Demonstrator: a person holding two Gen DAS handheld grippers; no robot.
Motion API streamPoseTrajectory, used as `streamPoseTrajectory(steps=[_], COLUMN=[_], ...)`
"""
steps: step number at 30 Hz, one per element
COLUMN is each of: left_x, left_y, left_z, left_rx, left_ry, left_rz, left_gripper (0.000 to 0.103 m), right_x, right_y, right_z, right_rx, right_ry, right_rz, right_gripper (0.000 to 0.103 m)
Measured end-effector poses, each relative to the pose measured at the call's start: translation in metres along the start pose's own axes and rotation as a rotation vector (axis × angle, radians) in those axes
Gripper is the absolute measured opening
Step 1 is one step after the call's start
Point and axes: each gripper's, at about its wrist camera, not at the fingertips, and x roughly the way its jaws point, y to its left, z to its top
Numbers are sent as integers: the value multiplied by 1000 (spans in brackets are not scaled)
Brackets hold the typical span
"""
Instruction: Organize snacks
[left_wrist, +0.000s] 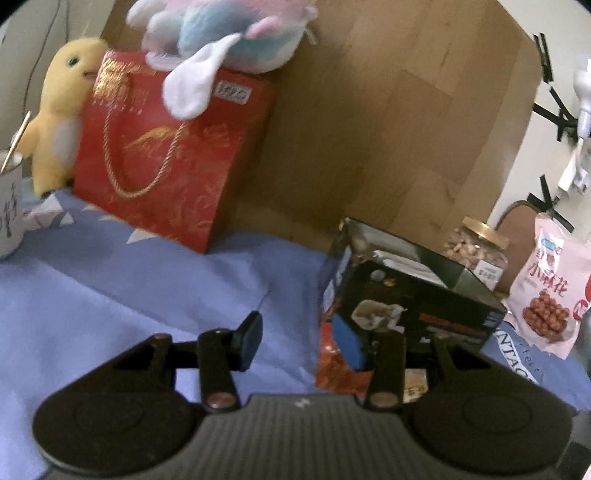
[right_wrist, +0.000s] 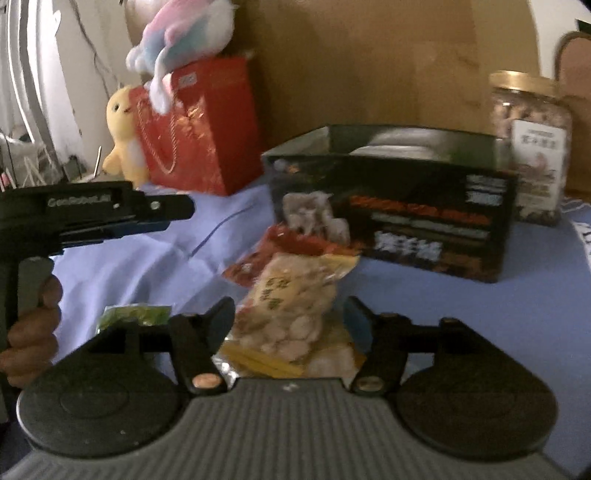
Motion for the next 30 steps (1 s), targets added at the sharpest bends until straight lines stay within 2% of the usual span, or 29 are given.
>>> streamPoseTrajectory(steps=[1, 4, 7, 10, 12, 13, 15, 17, 19, 22, 26, 30], left_x=[3, 7, 0, -10, -17, -20, -25, -28, -29, -25, -23, -10], left_y=[4, 8, 10, 14, 16, 16, 19, 23, 27, 31, 25, 14], left_z=[-2, -8, -9, -5, -4, -4, -4, -5, -6, -6, -9, -16], left_rx=[-14, -19, -28, -59, -62, -61, -62, -72, -92, -116, -79, -19], left_ry=[13, 39, 31, -6, -28, -34, -42, -48, -45, -17, 4, 91], left_rz=[-11, -31, -60, -82, -81, -79, -81, -85, -91, -121, -158, -226], left_gripper=[42, 42, 42, 42, 43, 43, 43, 43, 43, 42, 42, 43], right_x=[4, 6, -5, -21, -27, -27, -31, -39, -54, -68, -63, -47], right_y=[7, 12, 15, 36, 49, 53, 55, 48, 36, 28, 46, 55], right_z=[0, -1, 0, -6, -8, -8, -8, -6, -5, -11, -28, -34], right_rx=[-31, -87, -124, -261, -322, -342, -368, -331, -237, -161, -218, -270], right_ry=[-1, 2, 11, 8, 4, 3, -30, -61, -80, -52, 1, 39], right_rz=[-21, -61, -13, 69, 84, 83, -4, -109, -127, -87, -25, -46], right_gripper=[69, 55, 41, 41, 41, 42, 47, 48, 48, 48, 48, 49])
